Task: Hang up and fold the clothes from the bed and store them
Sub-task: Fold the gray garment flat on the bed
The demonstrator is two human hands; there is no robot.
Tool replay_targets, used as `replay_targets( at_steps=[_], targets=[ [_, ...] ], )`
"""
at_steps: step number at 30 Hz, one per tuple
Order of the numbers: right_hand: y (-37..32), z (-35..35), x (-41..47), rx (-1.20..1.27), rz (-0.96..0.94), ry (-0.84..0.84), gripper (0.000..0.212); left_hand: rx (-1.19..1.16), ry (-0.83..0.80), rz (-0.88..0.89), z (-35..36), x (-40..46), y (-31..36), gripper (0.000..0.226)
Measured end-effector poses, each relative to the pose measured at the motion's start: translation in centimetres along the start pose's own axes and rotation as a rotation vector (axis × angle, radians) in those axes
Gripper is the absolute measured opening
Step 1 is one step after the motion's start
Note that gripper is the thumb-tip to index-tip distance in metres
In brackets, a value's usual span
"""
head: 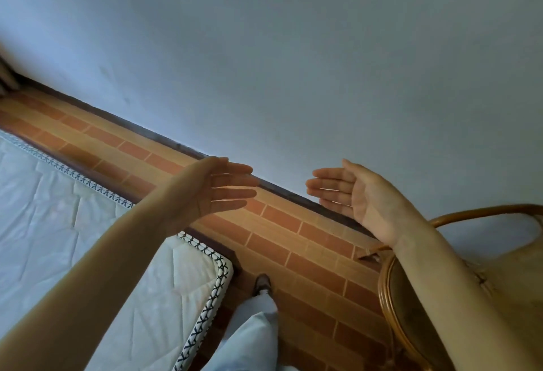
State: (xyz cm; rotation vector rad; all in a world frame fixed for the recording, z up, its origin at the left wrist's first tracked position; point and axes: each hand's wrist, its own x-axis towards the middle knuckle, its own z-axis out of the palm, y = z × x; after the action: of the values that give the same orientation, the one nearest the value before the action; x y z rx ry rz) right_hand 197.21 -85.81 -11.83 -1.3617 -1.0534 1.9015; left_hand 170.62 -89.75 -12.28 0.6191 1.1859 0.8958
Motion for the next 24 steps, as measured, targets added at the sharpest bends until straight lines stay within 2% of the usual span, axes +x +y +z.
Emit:
replay_targets(
  at_steps=[3, 8, 12, 17, 24],
  targets=[
    [-3.1, 0.0, 5.5, -0.072, -0.023, -0.027, 0.046, -0.007, -0.024, 0.007, -1.3, 4.7, 3.0, 0.045],
    [-9.2, 0.3, 13.5, -0.064, -0.049, -0.056, 0.046, 0.025, -0.016, 0.066, -3.2, 12.2, 9.6, 0.045],
    [-13.1, 0.7, 18.8, -0.070, -0.047, -0.079, 0.046, 0.004, 0.015, 0.070, -5.1, 15.8, 12.3, 0.045],
    [-15.2, 3.9, 26.7, -0.135, 0.032, -0.187, 0.047, -0.134, 0.167, 0.055, -10.0, 18.0, 13.2, 0.045],
    [-18.5, 12.3, 39.4, -0.289, 0.137, -0.465, 0.048, -0.322, 0.487, 0.121, -17.4, 19.0, 15.2, 0.042]
  ],
)
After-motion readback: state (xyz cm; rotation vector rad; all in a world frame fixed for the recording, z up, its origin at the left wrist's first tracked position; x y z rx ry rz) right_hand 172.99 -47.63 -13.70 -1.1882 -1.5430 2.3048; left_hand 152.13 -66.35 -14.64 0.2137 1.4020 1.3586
